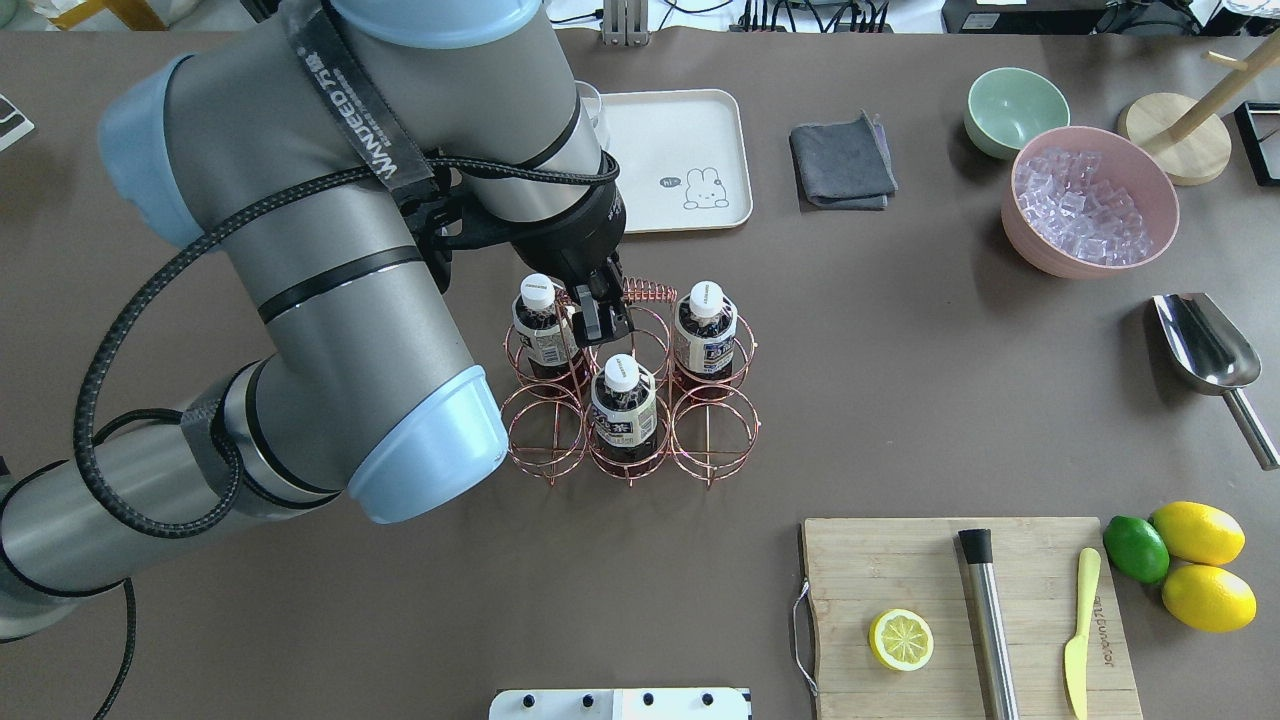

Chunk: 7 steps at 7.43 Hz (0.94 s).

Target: Take tea from basket to plate

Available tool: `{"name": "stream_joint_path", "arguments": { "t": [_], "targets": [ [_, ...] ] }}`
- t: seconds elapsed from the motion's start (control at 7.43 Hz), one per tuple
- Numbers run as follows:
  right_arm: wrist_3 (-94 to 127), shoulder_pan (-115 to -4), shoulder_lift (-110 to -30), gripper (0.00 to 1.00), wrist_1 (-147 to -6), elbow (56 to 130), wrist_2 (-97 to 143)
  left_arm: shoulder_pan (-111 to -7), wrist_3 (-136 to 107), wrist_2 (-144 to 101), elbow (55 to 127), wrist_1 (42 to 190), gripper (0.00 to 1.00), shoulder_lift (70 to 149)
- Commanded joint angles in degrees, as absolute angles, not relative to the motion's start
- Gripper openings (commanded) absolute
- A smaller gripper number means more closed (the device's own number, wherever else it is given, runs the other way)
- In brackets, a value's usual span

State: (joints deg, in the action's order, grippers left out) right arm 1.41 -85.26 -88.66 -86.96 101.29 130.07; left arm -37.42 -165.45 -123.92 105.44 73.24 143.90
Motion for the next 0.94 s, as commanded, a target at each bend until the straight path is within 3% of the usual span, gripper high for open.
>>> {"name": "stream_joint_path", "arguments": {
  "t": [0.0,0.81],
  "targets": [
    [1.4,-85.3,-88.7,1.00,-87.0,101.8,130.1,-36.7,-167.5,-122.1,106.8,73.2,0.00,143.8],
    [1.4,-85.2,-88.6,1.00,-86.6,101.9,130.1,-34.7,-165.0,-119.0,107.5,73.0,0.00,143.3]
  ]
}}
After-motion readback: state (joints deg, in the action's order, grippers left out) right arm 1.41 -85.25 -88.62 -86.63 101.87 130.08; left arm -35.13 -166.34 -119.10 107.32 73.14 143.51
